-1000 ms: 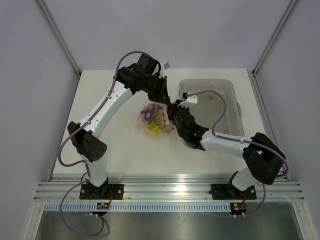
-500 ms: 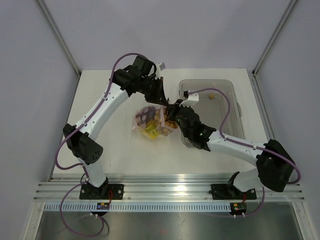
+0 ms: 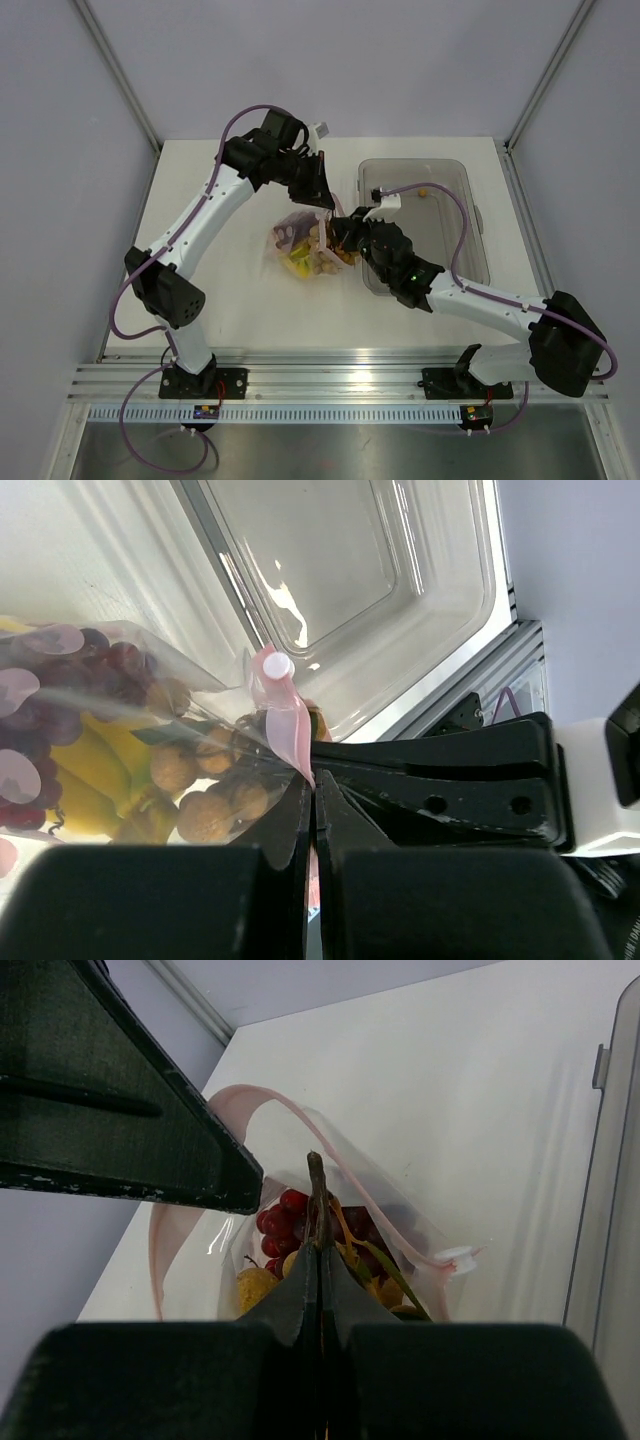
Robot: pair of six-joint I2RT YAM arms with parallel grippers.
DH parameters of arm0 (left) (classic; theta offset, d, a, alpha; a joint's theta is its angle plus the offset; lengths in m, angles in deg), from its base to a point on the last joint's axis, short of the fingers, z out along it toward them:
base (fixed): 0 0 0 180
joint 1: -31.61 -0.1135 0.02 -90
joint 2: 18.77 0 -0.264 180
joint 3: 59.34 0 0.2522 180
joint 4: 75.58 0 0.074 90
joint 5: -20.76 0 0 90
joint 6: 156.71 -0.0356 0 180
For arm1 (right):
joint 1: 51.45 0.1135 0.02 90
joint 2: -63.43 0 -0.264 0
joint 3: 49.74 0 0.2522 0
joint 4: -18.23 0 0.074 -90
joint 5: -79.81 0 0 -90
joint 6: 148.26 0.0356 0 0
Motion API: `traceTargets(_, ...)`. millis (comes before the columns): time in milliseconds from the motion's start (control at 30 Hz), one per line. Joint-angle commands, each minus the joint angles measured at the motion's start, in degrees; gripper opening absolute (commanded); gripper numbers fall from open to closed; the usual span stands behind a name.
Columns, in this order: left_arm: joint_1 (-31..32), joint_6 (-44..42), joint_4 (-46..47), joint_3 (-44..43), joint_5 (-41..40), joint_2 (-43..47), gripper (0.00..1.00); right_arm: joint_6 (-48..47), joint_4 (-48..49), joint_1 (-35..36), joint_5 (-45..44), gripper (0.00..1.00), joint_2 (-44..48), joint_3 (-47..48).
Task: Place the food in the zip-top bag and seal the zipper
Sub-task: Place the fake fruit in the zipper food storage bag.
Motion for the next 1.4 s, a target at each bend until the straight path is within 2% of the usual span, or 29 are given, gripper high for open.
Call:
traceTargets(0, -0.33, 0.85, 5.78, -2.05, 3.49, 1.40, 0.00, -0.84, 3.12, 1.05, 4.76, 0.00, 1.38, -0.13)
traceTargets(167, -0.33, 1.73, 7.54, -1.88, 5.95, 1.75, 0.00, -2.25, 1.98, 1.05, 7.92, 0.00, -3.89, 3.73)
traceTargets(367, -0.24, 2.26, 8.07, -1.61, 7.01, 3.51, 0.00, -2.25, -2.67, 1.05, 5.47, 0.00, -10.14, 9.45)
traceTargets(400, -0.33, 1.74, 7.72, -1.44, 6.31, 3.78, 0.00, -2.25, -3.72, 1.14, 5.30, 0.04, -10.05, 9.98)
traceTargets(500, -0.85, 0.94, 6.93, -0.48, 5.25, 4.39, 0.00, -2.78, -5.66, 1.05, 4.51, 0.27, -6.72, 9.46)
traceTargets(567, -1.38, 0.68, 6.93, 0.92, 4.90, 4.66, 0.00, -2.69, -6.89, 1.05, 4.24, 0.38, -2.42, 7.96)
traceTargets(667, -2.26, 0.33, 7.46, 2.34, 5.16, 5.18, 0.00, -2.69, -10.40, 1.05, 4.41, 0.41, 3.12, 6.99)
traceTargets(700, -2.35, 0.15, 7.63, 2.51, 4.99, 5.27, 0.00, -2.78, -11.54, 1.05, 4.41, 0.47, 4.35, 6.91)
traceTargets(800, -2.44, -0.11, 7.98, 2.87, 5.16, 5.71, 0.00, -2.78, -17.07, 1.14, 5.03, 0.54, 7.35, 7.17)
traceTargets(900, -2.53, -0.11, 8.07, 3.57, 5.16, 5.89, 0.00, -2.08, -21.47, 0.96, 4.07, 0.56, 9.45, 7.87)
traceTargets(933, -2.53, -0.12, 8.25, 3.75, 5.08, 6.24, 0.00, -0.68, -25.31, 0.96, 2.15, 0.59, 10.76, 7.96)
traceTargets(1033, -2.53, 0.06, 8.86, 4.71, 4.90, 6.94, 0.00, 4.75, -33.51, -1.75, 1.16, 0.59, 13.66, 7.96)
traceTargets(1233, -2.53, -0.03, 9.04, 5.07, 4.90, 7.47, 0.00, 13.30, -40.81, -13.78, 13.61, 0.55, 17.63, 5.33)
traceTargets(1367, -2.61, -0.12, 9.21, 5.15, 5.07, 7.29, 0.00, 13.04, -43.10, -15.04, 18.64, 0.55, 14.74, 6.37)
